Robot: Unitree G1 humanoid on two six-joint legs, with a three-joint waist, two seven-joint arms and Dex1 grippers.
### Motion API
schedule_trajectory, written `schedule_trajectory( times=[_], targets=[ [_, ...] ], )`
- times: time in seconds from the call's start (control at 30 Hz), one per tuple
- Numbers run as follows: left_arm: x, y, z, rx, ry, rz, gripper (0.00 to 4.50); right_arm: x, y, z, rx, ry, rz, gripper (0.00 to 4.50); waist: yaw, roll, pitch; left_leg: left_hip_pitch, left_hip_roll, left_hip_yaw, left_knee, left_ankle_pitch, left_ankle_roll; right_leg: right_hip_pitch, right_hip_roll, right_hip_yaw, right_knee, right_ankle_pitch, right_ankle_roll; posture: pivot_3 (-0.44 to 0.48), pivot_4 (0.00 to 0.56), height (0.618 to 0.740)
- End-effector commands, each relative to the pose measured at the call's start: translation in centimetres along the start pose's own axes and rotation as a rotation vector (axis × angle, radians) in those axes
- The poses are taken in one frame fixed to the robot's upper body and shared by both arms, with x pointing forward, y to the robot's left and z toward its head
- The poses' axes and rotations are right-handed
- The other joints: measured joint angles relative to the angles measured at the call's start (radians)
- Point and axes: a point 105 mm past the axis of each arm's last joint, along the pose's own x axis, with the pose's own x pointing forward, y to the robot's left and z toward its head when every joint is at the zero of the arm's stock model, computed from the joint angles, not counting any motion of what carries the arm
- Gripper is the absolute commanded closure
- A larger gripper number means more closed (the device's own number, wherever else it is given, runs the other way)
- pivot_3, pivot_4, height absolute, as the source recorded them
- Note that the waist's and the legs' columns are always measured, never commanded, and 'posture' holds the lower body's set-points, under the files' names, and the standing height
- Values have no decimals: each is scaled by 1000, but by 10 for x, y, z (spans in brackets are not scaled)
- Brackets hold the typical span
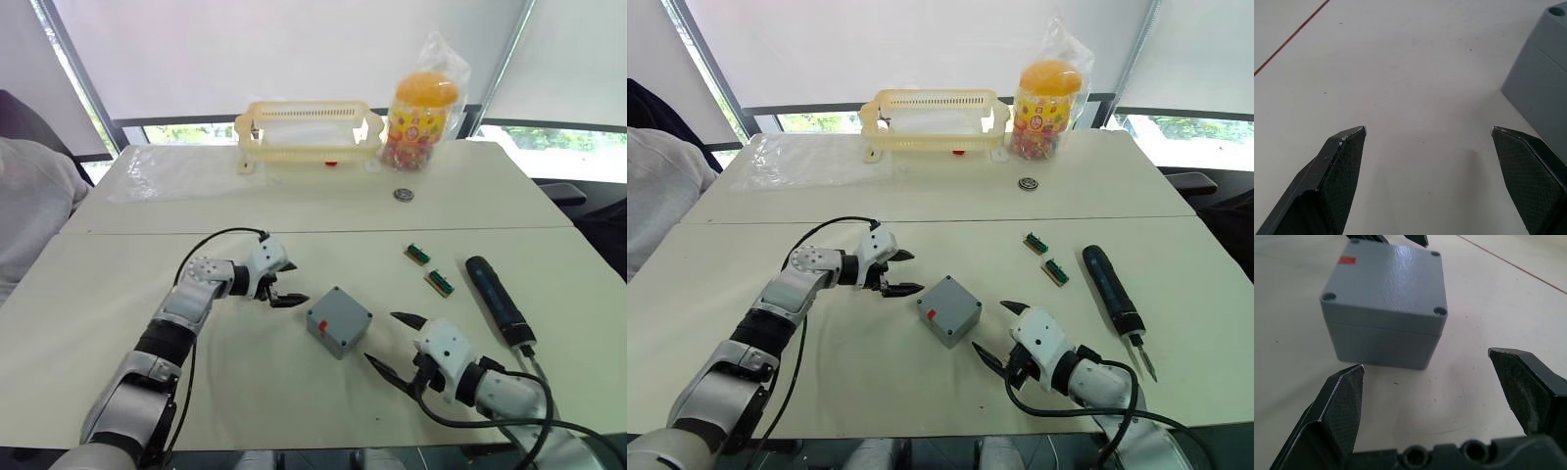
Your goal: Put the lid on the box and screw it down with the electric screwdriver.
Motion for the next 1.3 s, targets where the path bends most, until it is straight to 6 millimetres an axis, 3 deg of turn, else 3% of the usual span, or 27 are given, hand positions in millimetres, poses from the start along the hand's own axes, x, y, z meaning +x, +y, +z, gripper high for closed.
schedule_trajectory(
  times=[0.03, 0.3, 0.97, 1.17, 1.3],
  targets=[
    [9, -16, 9, 60, -20, -48, 290, 8, 4, -1, -54, -17, 23, 70, 0, 0, 0, 0, 0, 0, 0, 0, 0, 0, 0, 0, 0, 0, 0, 0, 150, 740],
    [6, -32, 8, 56, -6, -81, 290, 24, -12, 2, -69, -47, -11, 70, -1, 0, 0, 0, 0, 0, 0, 0, 0, 0, 0, 0, 0, 0, 0, 0, 150, 740],
    [0, -71, 4, 6, 13, -182, 290, 29, -32, 0, -144, -55, 23, 70, 0, 0, 0, 1, 0, 0, 0, 0, 0, 1, 0, 0, 0, 0, 0, 0, 150, 740],
    [-4, -61, 2, 5, 25, -142, 290, 28, -34, -1, -136, -54, 7, 70, 0, 0, 0, 1, 0, 0, 0, 0, 0, 1, 0, 0, 0, 0, 0, 0, 150, 740],
    [-17, -36, 5, 20, 35, -58, 290, 18, -41, 2, -120, -52, -32, 70, 1, 0, 0, 1, 0, 0, 0, 0, 0, 1, 0, 0, 0, 0, 0, 0, 150, 740]
  ],
)
